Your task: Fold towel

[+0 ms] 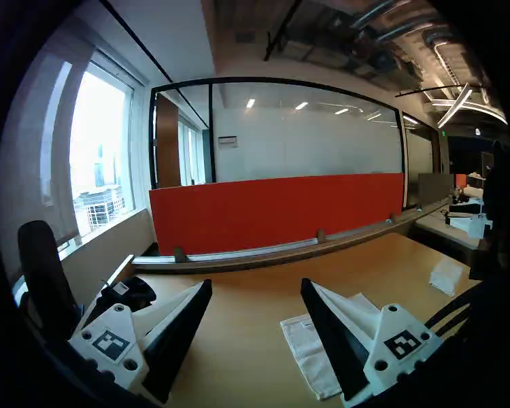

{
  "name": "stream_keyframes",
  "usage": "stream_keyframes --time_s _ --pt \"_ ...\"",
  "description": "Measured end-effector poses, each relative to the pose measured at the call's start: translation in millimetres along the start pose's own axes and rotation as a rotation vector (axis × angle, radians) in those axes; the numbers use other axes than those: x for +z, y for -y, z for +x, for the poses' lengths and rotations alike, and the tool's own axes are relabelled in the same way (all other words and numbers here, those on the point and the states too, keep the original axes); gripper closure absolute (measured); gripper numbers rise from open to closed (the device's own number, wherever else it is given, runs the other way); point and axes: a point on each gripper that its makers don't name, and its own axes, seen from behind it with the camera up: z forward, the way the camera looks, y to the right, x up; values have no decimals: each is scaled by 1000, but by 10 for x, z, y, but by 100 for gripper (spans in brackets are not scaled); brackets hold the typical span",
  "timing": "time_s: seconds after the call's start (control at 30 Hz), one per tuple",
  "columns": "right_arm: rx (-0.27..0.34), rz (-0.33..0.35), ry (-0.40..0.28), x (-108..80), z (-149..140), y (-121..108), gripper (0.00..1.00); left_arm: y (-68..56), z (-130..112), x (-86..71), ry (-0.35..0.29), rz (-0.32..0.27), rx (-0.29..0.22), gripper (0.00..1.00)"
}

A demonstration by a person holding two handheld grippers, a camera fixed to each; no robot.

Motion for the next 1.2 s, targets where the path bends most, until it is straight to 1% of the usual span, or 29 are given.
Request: stream_keyframes --time_s 0.27,0.5,0.6,0.7,0.8,0.97,1.2 --pt "-55 144 86 -21 -163 283 0 -144 -165 66 75 -107 41 3" --pt "-100 213 147 -5 -318 419 0 -258 -330 92 114 -166 65 3" --pt "-108 247 167 -3 -364 494 0 -325 -414 100 129 -192 76 3" --pt "-112 285 196 1 -468 571 0 -410 -523 109 147 -223 85 3" --pt "-113 310 226 27 -600 626 0 -498 -660 125 169 -250 96 3" --pt "-126 342 262 73 -819 714 0 -611 -883 168 201 -278 120 3" --pt "-131 381 310 110 -1135 833 0 -722 -1251 235 262 -298 137 3"
